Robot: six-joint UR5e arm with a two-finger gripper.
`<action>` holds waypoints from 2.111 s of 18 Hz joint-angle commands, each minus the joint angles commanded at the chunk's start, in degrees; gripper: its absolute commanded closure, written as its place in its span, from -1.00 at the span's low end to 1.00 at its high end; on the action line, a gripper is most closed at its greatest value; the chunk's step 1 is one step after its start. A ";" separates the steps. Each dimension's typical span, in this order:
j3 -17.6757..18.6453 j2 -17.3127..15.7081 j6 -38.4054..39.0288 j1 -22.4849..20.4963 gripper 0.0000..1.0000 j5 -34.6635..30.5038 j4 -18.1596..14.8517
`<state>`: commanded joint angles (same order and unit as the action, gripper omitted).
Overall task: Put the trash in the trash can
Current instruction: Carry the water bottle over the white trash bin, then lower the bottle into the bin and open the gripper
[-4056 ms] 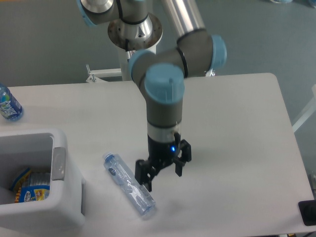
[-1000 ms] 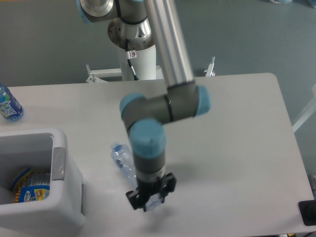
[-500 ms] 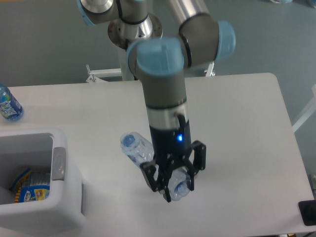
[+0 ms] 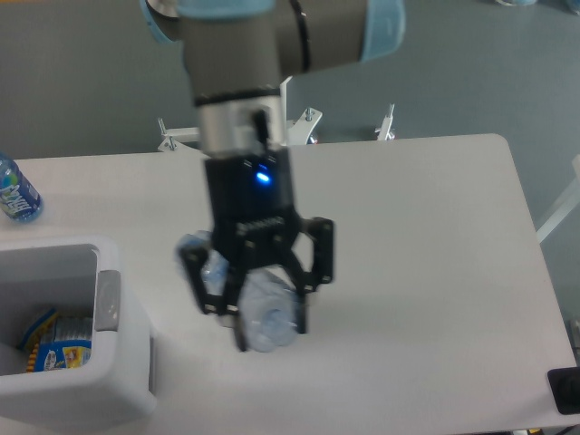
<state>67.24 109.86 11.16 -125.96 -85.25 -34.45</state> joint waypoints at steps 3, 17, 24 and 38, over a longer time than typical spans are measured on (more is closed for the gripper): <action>-0.27 -0.17 0.00 2.64 -0.11 0.00 0.00; -0.18 3.78 -1.85 9.15 -0.12 -0.09 0.09; -0.62 4.92 -2.02 9.76 -0.13 -0.09 0.09; 1.49 3.25 -7.54 8.29 -1.00 -1.40 -0.09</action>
<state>68.73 113.12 3.62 -117.67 -86.66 -34.54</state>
